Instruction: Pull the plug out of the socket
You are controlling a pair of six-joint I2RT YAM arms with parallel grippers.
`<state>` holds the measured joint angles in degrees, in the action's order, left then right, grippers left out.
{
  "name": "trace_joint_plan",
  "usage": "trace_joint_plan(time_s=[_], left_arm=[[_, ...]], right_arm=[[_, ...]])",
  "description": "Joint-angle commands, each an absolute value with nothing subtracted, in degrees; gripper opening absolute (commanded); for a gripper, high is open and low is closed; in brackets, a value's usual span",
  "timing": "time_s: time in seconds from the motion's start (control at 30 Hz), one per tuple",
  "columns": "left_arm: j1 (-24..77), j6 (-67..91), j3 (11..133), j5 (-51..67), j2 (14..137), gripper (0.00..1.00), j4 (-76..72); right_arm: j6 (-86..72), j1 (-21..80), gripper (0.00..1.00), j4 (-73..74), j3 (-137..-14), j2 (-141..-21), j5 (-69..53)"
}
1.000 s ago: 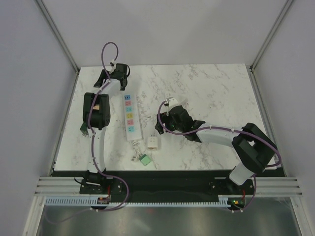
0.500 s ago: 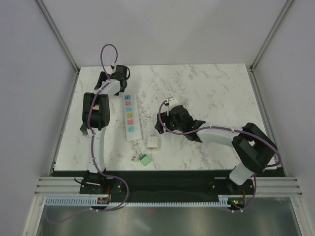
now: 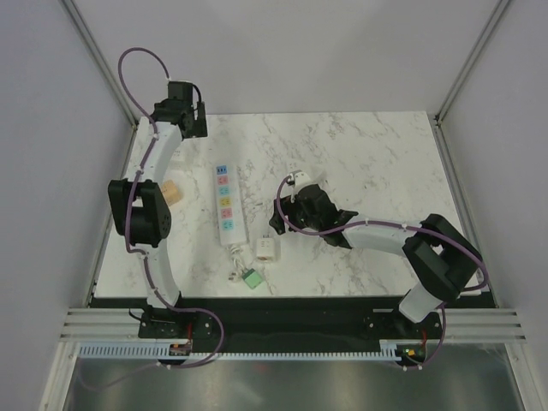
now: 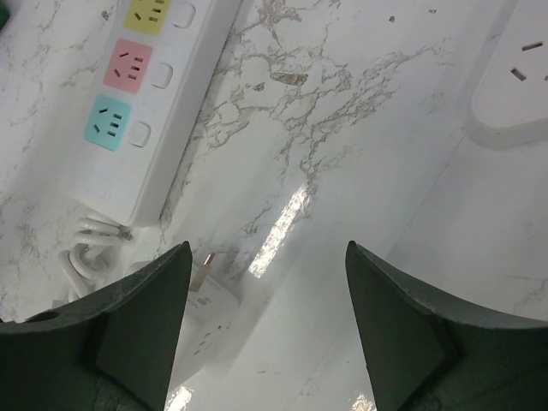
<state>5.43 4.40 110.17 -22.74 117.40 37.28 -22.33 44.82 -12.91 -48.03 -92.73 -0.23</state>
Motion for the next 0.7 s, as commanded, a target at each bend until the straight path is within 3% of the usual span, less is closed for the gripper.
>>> trace_joint_plan(time_s=[0.0,0.27,0.4,0.67], left_arm=[[4.6,11.5,107.4,-5.5,111.6,1.00,39.5],[3.9,20.0,91.1,14.0,98.2,1.00,34.7],[4.0,24.2,79.0,25.4,89.8,1.00,23.7],[9.0,32.7,52.9,32.6,71.7,1.00,4.2]], right_arm=[[-22.7,44.6,0.80,-15.0,-47.8,-93.0,-0.9],[-21.9,44.6,0.80,-13.4,-49.2,-94.0,-0.4],[-21.5,44.5,0.80,-10.4,-51.3,-94.0,1.0],[-26.0,42.9,0.81,-6.5,-51.6,-88.3,1.0]])
